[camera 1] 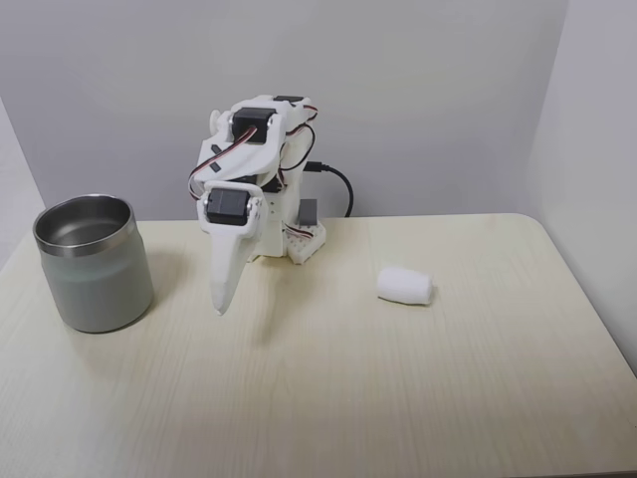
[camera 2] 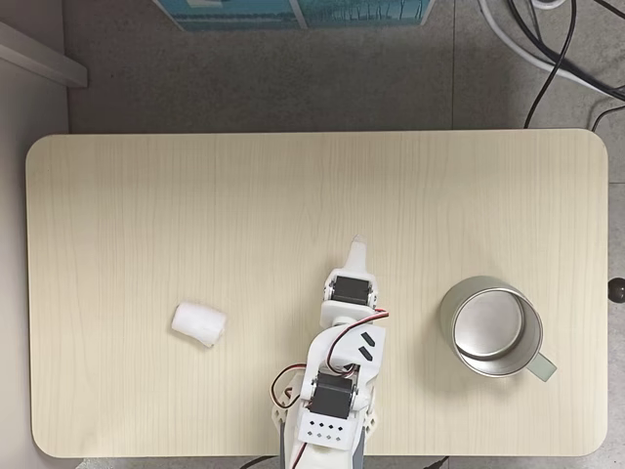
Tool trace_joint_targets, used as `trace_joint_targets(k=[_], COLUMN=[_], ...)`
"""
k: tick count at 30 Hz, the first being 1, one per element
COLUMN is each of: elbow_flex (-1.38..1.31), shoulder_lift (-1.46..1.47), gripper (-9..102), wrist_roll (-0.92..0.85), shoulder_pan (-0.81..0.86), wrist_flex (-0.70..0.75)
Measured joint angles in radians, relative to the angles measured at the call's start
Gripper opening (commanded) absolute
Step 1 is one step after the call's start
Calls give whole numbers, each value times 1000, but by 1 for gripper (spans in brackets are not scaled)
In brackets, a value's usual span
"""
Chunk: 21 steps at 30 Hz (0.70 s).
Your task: Grasp a dressing and put it in the cup.
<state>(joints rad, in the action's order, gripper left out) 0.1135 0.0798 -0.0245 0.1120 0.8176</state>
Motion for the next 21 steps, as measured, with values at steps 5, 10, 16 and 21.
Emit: trace_joint_targets(k=[5,10,16,21], elbow_flex=[0,0,0,0], shoulder_lift=[0,0,0,0], gripper=[0,0,0,0], wrist_roll=[-15,-15,-15,-21], shoulder_pan=[-31,-46,-40,-46], wrist_flex=[0,0,0,0])
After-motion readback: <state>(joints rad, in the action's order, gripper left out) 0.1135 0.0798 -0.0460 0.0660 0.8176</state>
